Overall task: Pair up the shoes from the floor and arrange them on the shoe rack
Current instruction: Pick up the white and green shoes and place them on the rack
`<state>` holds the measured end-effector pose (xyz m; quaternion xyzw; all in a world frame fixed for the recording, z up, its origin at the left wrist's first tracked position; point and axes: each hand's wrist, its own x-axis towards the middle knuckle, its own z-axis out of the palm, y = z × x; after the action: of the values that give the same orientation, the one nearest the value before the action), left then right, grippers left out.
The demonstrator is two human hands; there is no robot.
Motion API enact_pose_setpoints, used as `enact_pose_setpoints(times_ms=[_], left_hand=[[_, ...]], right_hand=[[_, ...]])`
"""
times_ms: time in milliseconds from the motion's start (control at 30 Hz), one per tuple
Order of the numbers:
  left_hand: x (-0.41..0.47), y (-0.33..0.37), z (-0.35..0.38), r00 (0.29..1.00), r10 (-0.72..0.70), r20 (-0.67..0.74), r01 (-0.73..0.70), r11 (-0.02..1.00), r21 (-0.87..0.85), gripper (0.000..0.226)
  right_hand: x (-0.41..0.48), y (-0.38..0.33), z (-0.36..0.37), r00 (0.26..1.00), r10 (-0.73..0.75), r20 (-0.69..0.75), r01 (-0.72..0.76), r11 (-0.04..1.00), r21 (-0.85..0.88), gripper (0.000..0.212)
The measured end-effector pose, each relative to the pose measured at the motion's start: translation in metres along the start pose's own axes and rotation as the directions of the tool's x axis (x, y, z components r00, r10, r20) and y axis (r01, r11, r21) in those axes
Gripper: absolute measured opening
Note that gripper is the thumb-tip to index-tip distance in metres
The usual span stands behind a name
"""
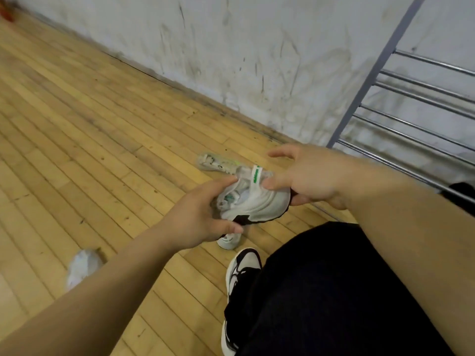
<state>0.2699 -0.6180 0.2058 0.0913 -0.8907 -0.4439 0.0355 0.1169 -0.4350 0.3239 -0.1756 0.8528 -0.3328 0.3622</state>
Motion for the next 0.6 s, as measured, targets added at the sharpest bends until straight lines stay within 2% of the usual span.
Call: enact_pose_setpoints(times_ms=[67,167,233,300,433,600], left_hand=[[0.019,-0.003,0.014,0.999,-0.005,-0.038,0.005,1.0,-0.003,0.099],[0.051,-0.034,0.043,0.983,-0.168,-0.076,0.175,0.979,0.105,0.095],[0.067,-0.064,0.069,0.946,-0.325,0.019,0.307,0.909,0.283,0.094],[0.078,-0.091,0.094,0.897,-0.41,0.163,0.302,0.841,0.449,0.093],[0.097,-0.134,0.13,0.835,-0.489,0.251,0.302,0.79,0.534,0.079],[0.11,-0.158,0.148,0.805,-0.55,0.221,0.355,0.746,0.564,0.049]], right_hand=[[0.003,0.013,-0.025,0.995,0.034,-0.09,-0.029,0.998,0.049,0.07],[0.007,0.053,-0.059,0.966,0.14,-0.218,-0.099,0.977,0.188,0.066],[0.012,0.088,-0.072,0.94,0.216,-0.264,-0.146,0.954,0.26,0.062],[0.016,0.122,-0.076,0.918,0.277,-0.284,-0.184,0.932,0.313,0.057],[0.027,0.177,-0.067,0.881,0.367,-0.298,-0.234,0.886,0.4,0.046],[0.044,0.206,-0.05,0.877,0.388,-0.283,-0.317,0.911,0.265,0.074]])
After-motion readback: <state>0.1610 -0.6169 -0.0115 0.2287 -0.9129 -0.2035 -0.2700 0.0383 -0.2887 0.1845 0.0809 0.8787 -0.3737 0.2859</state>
